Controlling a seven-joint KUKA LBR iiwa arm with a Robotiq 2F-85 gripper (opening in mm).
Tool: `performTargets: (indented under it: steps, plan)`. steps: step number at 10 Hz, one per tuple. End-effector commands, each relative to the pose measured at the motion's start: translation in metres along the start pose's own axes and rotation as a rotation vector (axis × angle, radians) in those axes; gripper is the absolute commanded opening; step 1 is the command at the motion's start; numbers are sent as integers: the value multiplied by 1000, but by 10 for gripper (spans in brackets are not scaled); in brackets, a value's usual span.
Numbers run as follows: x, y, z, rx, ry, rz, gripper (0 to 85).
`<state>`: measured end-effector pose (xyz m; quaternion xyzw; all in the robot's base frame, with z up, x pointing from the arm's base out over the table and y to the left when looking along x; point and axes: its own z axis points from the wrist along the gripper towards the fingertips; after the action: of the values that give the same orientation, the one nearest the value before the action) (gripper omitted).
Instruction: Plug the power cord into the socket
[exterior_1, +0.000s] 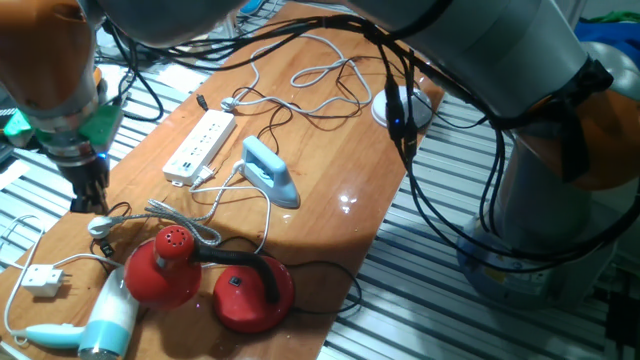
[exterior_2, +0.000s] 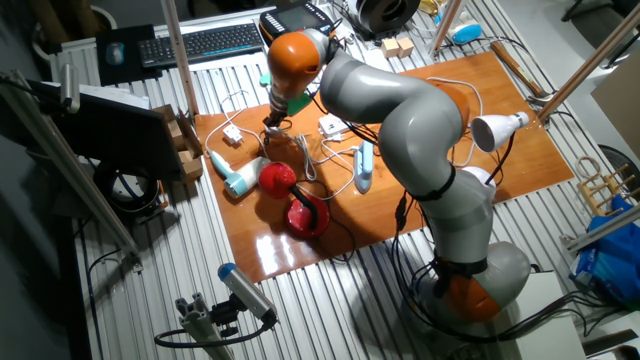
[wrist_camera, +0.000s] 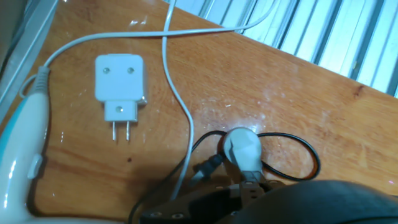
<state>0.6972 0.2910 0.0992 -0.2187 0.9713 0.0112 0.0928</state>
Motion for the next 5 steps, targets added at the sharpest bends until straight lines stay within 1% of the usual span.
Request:
performTargets:
  steps: [1, 2, 3, 5]
  plan:
    - [0, 2, 1, -5, -6, 1, 0]
    - [0, 2, 1, -3, -19, 2, 340]
    - [0, 1, 0, 4, -36, 2, 510]
    - [-1, 3, 0, 4, -48, 3, 510]
